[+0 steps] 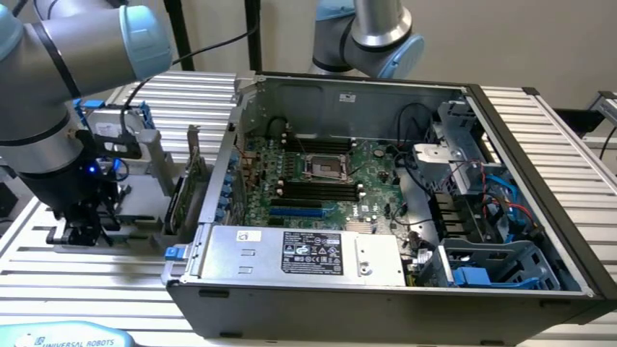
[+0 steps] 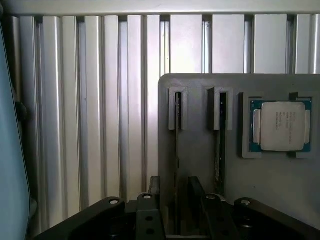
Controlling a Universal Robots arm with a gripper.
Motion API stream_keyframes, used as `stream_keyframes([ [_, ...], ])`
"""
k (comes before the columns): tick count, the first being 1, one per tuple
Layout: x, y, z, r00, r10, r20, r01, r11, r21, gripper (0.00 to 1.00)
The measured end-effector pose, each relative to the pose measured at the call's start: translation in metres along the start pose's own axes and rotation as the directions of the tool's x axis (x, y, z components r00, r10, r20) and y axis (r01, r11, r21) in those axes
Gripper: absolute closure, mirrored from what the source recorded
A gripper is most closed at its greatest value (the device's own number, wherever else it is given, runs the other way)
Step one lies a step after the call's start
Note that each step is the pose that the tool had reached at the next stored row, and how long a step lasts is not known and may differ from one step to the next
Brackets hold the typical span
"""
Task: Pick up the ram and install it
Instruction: 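Pick up the ram and move it above insertion slot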
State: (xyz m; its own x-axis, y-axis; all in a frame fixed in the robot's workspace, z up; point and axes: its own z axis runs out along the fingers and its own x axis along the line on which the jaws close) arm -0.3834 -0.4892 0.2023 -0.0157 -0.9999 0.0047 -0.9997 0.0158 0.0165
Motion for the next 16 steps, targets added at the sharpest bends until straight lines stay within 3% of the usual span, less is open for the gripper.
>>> stream_keyframes([
  [2, 0.0000, 0.0004, 0.0013, 0.9999, 0.000, 0.0118, 0.000, 1.0000, 0.0008, 0.64],
  [4, 0.0000, 0.0009, 0.0022, 0.9998, 0.000, 0.0196, 0.000, 1.0000, 0.0008, 0.64],
  [16, 0.0009, 0.0014, 0.0055, 0.9997, 0.009, 0.0213, -0.009, 1.0000, 0.0007, 0.64],
])
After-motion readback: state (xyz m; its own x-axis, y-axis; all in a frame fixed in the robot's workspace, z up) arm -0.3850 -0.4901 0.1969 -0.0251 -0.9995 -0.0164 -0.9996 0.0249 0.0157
